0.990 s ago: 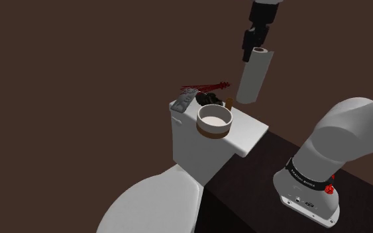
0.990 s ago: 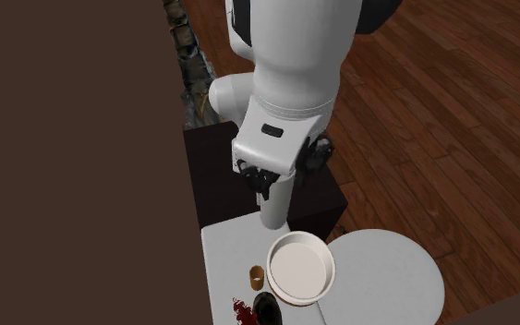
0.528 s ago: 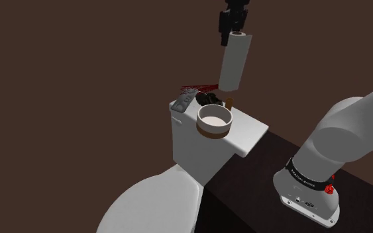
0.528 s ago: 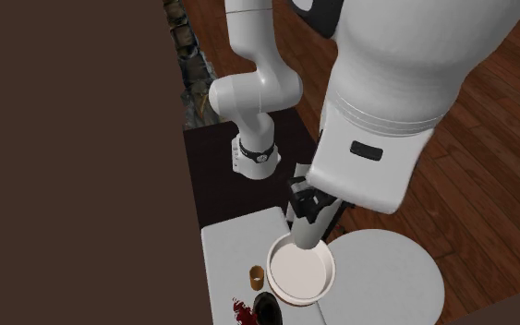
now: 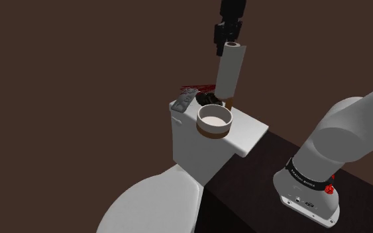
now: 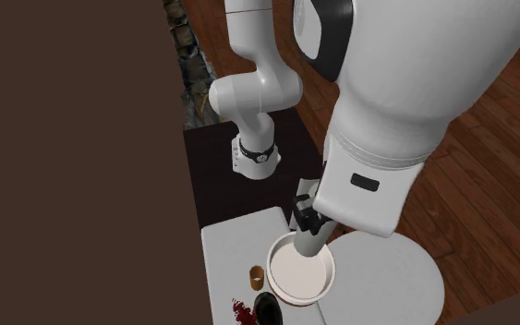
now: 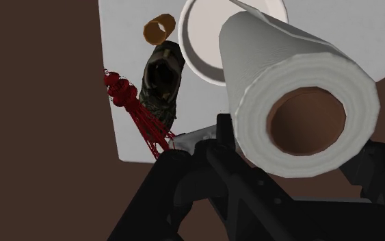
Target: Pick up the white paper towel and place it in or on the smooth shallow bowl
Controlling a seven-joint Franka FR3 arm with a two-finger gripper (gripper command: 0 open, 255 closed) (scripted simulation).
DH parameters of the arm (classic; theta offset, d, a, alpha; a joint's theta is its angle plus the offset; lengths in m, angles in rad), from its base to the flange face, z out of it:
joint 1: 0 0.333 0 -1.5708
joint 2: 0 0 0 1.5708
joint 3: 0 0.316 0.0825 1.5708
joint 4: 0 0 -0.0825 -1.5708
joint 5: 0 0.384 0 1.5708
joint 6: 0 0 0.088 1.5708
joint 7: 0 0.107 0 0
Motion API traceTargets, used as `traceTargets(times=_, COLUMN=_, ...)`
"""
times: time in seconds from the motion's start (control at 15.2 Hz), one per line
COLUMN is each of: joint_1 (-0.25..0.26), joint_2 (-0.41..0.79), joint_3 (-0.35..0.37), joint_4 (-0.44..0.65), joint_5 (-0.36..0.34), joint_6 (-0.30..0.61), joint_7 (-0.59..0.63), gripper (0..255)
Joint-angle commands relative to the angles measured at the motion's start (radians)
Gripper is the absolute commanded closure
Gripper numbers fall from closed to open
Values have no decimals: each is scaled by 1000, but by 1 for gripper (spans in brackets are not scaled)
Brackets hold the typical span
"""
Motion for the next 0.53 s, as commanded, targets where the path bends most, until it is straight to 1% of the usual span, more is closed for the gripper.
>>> traceTargets(times=0.0, joint_1=0, joint_2=1, joint_3=1, joint_4=-25, joint_5=0, joint_6=27, joint_7=0, gripper=255)
traceTargets(times=0.46, joint_1=1, joint_2=-1, joint_3=2, joint_4=-121, joint_5=2, joint_6=121, joint_7=-2, gripper=255)
